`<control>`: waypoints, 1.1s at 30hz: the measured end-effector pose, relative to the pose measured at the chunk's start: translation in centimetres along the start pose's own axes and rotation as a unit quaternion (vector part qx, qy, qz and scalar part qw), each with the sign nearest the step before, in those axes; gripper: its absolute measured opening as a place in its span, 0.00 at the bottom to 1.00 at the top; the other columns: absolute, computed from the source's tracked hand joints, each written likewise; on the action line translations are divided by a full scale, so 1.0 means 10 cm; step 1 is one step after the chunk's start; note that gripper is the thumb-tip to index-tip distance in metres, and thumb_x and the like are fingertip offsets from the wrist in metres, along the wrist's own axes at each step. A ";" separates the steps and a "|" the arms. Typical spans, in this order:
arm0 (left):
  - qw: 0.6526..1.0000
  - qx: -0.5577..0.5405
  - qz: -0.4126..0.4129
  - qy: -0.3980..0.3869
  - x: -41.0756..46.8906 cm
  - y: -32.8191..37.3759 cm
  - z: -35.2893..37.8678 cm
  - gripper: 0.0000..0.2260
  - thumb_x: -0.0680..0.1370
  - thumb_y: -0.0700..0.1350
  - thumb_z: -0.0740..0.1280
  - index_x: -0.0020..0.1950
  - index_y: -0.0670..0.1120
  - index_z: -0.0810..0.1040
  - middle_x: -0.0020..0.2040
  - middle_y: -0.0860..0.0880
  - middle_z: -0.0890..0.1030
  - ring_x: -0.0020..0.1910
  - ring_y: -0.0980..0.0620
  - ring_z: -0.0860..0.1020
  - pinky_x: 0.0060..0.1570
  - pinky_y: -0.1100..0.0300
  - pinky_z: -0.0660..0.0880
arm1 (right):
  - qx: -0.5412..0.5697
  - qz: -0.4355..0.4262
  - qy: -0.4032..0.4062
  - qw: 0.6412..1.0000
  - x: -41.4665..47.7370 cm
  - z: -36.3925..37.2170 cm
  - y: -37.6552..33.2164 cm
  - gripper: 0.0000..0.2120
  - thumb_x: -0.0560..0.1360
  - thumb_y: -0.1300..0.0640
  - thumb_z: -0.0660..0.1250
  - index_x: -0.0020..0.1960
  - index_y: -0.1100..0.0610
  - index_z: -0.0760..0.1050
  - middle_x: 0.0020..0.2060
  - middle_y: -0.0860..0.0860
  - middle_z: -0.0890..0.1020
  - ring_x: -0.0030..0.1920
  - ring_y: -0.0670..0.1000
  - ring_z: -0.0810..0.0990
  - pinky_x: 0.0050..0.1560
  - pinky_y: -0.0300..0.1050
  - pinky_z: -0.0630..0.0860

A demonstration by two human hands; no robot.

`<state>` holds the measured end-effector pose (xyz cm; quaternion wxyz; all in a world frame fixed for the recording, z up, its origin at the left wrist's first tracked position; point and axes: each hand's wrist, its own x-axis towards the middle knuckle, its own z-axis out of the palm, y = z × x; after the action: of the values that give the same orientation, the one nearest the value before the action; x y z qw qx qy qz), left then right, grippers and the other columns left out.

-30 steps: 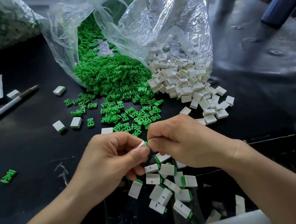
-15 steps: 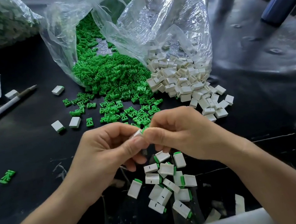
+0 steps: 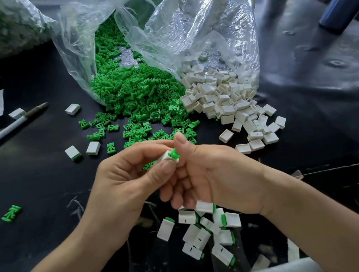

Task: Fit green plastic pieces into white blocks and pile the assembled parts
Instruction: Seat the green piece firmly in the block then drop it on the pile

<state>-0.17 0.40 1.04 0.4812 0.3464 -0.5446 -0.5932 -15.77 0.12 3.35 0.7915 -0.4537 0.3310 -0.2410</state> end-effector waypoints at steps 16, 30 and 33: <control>1.000 0.004 0.024 0.004 -0.03 0.01 0.03 0.13 0.64 0.48 0.74 0.44 0.41 0.83 0.51 0.40 0.81 0.33 0.35 0.78 0.30 0.46 0.79 | -0.054 -0.030 0.036 0.997 0.03 0.01 0.08 0.24 0.69 0.36 0.56 0.39 0.58 0.72 0.30 0.48 0.76 0.29 0.44 0.72 0.28 0.35 0.67; 1.000 -0.007 -0.005 -0.002 -0.01 0.02 0.06 0.10 0.66 0.42 0.70 0.44 0.37 0.81 0.39 0.39 0.82 0.28 0.38 0.80 0.29 0.54 0.78 | -0.089 -0.011 0.021 0.996 0.03 0.01 0.07 0.38 0.68 0.38 0.51 0.57 0.72 0.71 0.28 0.49 0.68 0.28 0.45 0.65 0.28 0.36 0.61; 0.999 -0.032 -0.013 -0.009 -0.02 0.06 0.09 0.09 0.66 0.40 0.68 0.43 0.37 0.82 0.34 0.40 0.81 0.26 0.43 0.79 0.29 0.59 0.77 | -0.038 -0.005 0.016 0.999 0.02 -0.01 0.07 0.25 0.71 0.38 0.51 0.45 0.58 0.74 0.28 0.48 0.71 0.29 0.45 0.66 0.30 0.37 0.61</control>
<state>-0.81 0.86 1.74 0.4794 0.3327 -0.5253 -0.6193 -15.62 0.25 2.68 0.7671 -0.4812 0.3503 -0.2392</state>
